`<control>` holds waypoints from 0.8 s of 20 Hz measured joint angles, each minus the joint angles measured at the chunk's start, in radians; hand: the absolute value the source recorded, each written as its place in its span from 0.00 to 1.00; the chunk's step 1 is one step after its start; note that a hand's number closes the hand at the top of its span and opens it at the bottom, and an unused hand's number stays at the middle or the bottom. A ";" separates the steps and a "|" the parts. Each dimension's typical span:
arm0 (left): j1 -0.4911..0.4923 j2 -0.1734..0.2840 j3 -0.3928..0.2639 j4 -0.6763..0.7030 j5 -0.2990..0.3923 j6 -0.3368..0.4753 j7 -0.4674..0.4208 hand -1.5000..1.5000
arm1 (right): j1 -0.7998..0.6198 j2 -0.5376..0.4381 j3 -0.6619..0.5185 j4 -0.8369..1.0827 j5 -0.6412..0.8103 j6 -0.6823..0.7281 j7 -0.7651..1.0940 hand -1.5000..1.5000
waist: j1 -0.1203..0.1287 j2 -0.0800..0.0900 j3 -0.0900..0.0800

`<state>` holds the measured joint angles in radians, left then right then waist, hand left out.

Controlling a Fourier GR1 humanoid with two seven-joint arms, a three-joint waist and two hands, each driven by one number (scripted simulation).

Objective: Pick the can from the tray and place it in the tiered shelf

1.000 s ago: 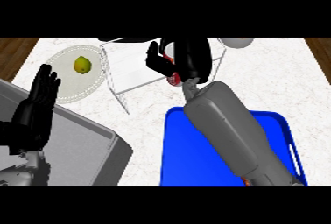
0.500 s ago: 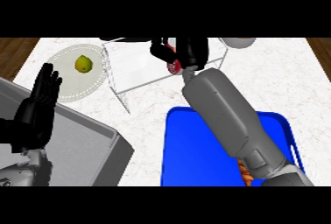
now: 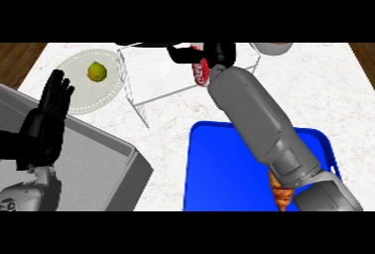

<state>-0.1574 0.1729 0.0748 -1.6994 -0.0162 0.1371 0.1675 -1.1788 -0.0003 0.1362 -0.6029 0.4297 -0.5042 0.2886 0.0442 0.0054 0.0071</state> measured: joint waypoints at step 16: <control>0.037 -0.003 0.027 -0.004 -0.003 -0.002 -0.039 0.50 | -0.030 -0.060 -0.144 -0.044 -0.170 -0.051 -0.128 0.00 | -0.039 -0.011 0.002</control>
<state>-0.1202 0.1703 0.1018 -1.7032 -0.0192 0.1354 0.1286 -1.2090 -0.0606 -0.0076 -0.6466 0.2592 -0.5555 0.1602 0.0053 -0.0056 0.0091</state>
